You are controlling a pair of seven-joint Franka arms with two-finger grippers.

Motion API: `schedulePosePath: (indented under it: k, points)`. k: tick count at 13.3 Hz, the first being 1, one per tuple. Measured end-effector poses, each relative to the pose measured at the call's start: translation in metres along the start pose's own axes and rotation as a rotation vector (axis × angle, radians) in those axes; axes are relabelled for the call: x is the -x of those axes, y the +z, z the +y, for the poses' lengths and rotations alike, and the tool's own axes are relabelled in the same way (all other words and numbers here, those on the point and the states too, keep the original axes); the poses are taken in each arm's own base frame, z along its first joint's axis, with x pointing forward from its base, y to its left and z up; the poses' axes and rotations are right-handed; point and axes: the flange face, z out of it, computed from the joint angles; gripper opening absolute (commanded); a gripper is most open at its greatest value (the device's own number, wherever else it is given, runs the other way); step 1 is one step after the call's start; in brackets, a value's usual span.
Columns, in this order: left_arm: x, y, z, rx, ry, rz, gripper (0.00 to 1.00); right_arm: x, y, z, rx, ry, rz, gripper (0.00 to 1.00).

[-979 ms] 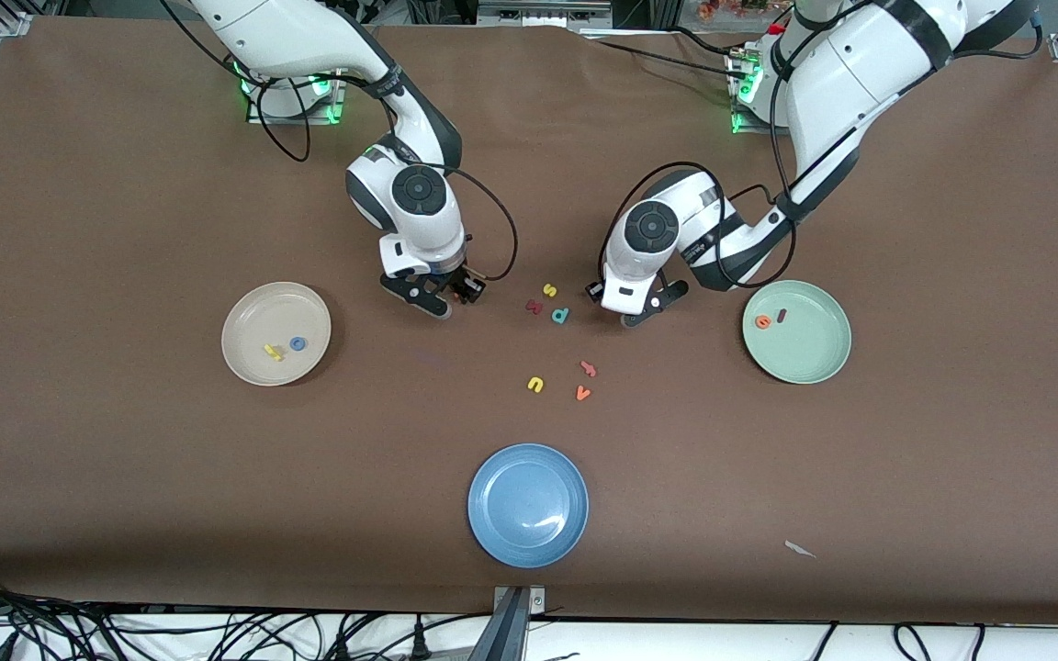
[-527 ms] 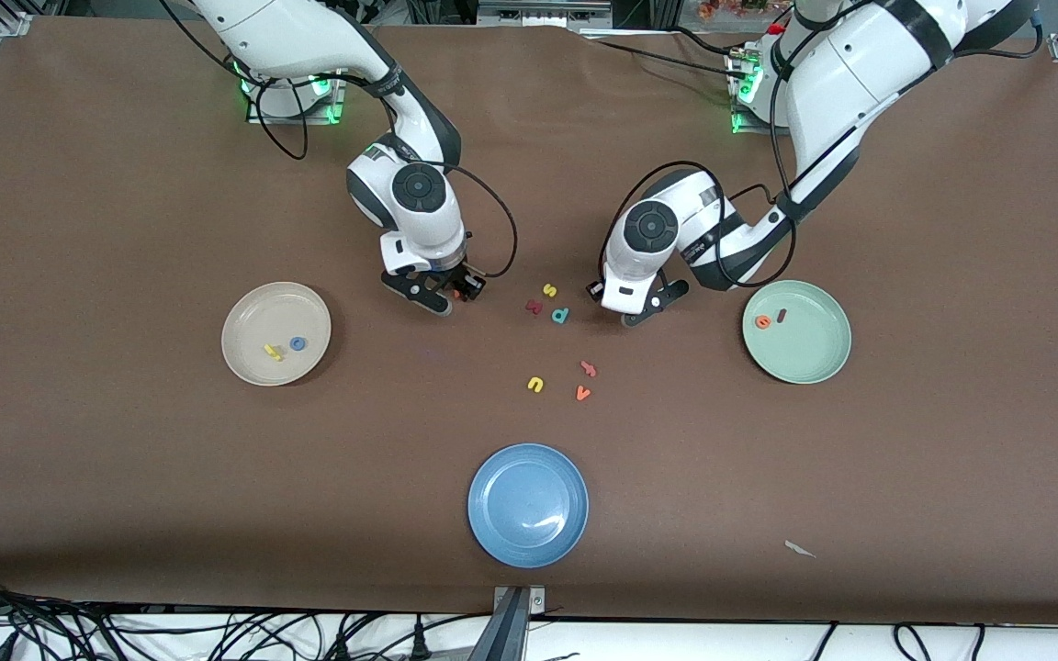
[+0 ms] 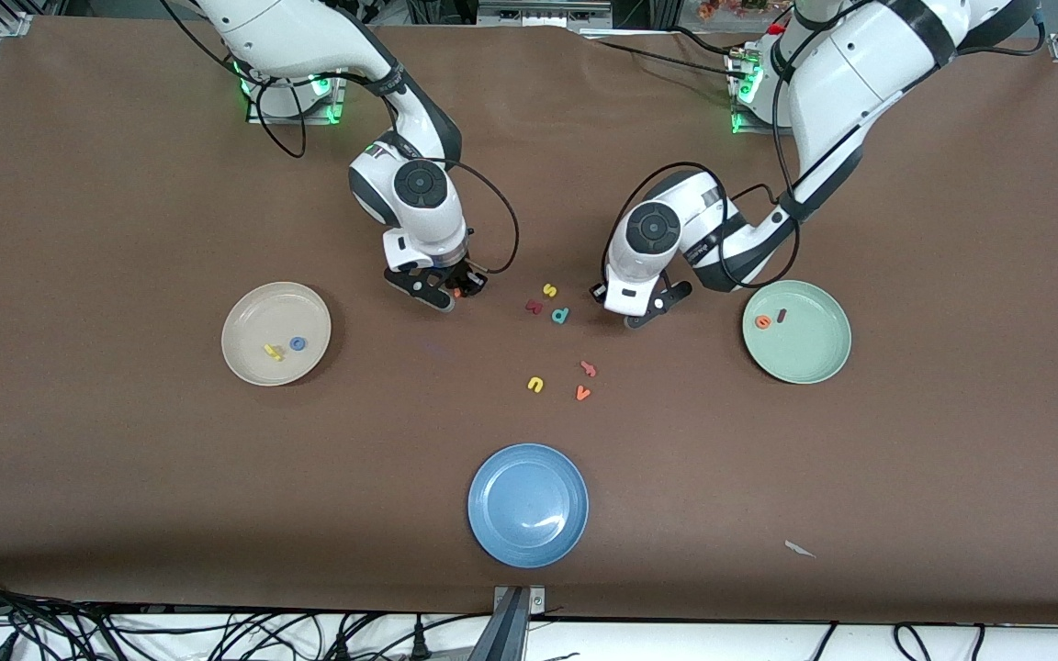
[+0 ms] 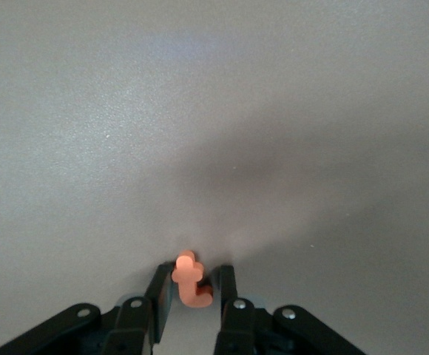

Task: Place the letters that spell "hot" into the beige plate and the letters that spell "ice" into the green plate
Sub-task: 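Drop the teal letter on the green plate while the right gripper drops orange on beige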

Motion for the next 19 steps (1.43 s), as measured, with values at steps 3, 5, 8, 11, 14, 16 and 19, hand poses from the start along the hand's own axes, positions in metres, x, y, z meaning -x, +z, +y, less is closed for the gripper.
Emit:
schedulePosePath:
  k: [3, 5, 8, 11, 14, 16, 19]
  points:
    - [-0.038, -0.039, -0.013, -0.024, 0.057, -0.013, 0.0, 0.0, 0.0, 0.0, 0.0, -0.001, 0.001, 0.16]
    - [-0.071, -0.083, -0.039, -0.023, 0.105, -0.049, 0.0, -0.002, -0.002, 0.001, 0.002, -0.019, 0.006, 0.16]
    - [-0.135, -0.124, -0.111, -0.076, 0.229, -0.118, 0.0, -0.038, -0.027, 0.016, 0.058, -0.094, 0.019, 0.16]
    - [-0.193, -0.123, -0.173, -0.078, 0.33, -0.164, 0.0, -0.097, -0.073, 0.051, 0.118, -0.196, 0.023, 0.16]
    - [-0.235, -0.102, -0.214, -0.156, 0.397, -0.096, 0.0, -0.147, -0.098, 0.094, 0.174, -0.32, -0.008, 0.17]
    - [-0.253, -0.081, -0.223, -0.155, 0.405, -0.057, 0.0, -0.178, -0.101, 0.124, 0.189, -0.388, -0.036, 0.19]
    - [-0.263, -0.054, -0.224, -0.128, 0.405, -0.052, 0.63, -0.207, -0.098, 0.155, 0.191, -0.438, -0.059, 0.27]
